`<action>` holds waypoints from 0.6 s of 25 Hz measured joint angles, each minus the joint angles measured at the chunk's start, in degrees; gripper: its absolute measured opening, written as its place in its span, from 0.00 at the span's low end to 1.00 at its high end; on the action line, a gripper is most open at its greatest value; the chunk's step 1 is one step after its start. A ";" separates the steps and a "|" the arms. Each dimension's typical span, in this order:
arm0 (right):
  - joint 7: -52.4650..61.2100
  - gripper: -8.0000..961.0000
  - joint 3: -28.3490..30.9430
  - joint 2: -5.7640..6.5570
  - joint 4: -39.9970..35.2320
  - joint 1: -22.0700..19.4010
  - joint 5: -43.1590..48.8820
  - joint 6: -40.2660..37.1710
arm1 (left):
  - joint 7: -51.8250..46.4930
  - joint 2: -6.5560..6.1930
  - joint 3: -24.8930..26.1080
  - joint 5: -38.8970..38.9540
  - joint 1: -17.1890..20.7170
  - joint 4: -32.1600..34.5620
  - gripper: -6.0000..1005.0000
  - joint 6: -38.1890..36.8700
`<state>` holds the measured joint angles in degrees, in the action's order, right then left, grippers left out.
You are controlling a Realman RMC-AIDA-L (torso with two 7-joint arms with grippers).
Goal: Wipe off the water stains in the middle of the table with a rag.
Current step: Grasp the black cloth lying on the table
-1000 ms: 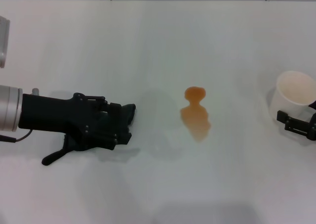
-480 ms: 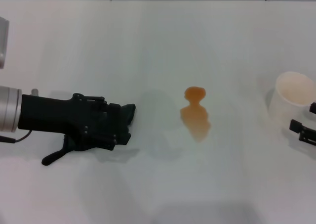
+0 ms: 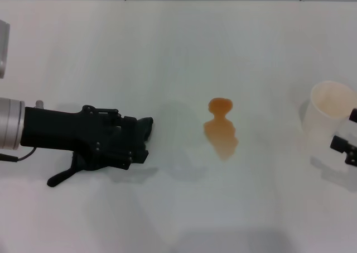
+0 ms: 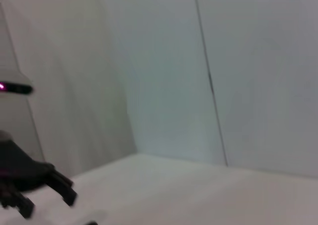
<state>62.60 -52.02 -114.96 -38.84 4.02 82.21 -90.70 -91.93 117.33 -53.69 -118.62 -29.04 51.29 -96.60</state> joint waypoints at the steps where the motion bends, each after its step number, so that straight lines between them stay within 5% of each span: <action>1: 0.27 0.89 0.36 0.00 -0.62 -0.04 -0.08 -1.17 | 0.00 0.00 0.02 0.02 0.02 0.00 0.85 0.01; 15: 10.88 0.89 -0.85 -0.06 -16.45 1.08 4.40 -2.80 | 0.00 0.00 0.17 0.42 -0.36 0.03 0.85 1.24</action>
<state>73.48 -52.87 -115.02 -55.30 5.10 86.61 -93.50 -91.93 117.32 -53.52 -118.20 -29.40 51.33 -95.36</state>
